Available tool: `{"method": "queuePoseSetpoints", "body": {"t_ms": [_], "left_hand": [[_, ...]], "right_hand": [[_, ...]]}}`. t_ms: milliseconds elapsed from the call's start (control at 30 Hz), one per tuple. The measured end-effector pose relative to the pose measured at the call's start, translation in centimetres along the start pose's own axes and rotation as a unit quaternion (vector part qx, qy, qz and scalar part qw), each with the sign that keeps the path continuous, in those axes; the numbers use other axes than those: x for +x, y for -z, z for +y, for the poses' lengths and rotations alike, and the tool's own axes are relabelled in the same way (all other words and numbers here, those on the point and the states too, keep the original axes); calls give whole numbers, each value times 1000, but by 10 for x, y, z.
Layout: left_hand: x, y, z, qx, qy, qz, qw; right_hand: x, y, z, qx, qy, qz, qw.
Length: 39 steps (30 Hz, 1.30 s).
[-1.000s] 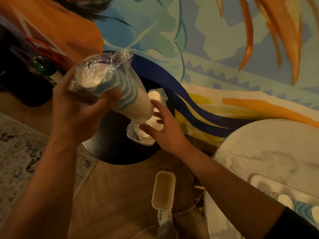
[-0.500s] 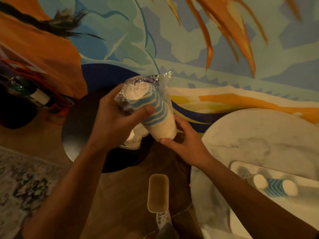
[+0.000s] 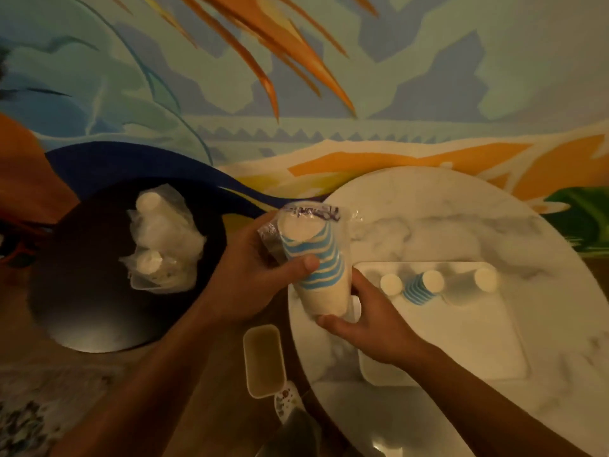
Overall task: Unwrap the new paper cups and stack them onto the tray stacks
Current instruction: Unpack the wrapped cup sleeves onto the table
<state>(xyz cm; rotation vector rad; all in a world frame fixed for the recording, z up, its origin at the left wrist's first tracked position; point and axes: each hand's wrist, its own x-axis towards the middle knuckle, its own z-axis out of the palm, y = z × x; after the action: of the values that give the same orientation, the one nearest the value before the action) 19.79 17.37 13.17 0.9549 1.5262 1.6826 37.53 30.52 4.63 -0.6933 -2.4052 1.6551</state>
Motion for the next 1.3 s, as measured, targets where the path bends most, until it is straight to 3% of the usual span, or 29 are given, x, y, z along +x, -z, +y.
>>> {"method": "queuePoseSetpoints", "body": {"t_ms": [300, 767, 1067, 1300], "left_hand": [[-28, -103, -56, 36, 126, -45, 990], [-73, -189, -92, 97, 182, -105, 973], [-111, -213, -98, 126, 185, -93, 970], [-127, -214, -99, 155, 175, -94, 968]], "right_hand": [[-90, 49, 86, -44, -81, 20, 996], [-171, 71, 168, -107, -157, -29, 981], [-197, 69, 193, -133, -94, -83, 983], [-200, 64, 199, -115, -59, -76, 989]]}}
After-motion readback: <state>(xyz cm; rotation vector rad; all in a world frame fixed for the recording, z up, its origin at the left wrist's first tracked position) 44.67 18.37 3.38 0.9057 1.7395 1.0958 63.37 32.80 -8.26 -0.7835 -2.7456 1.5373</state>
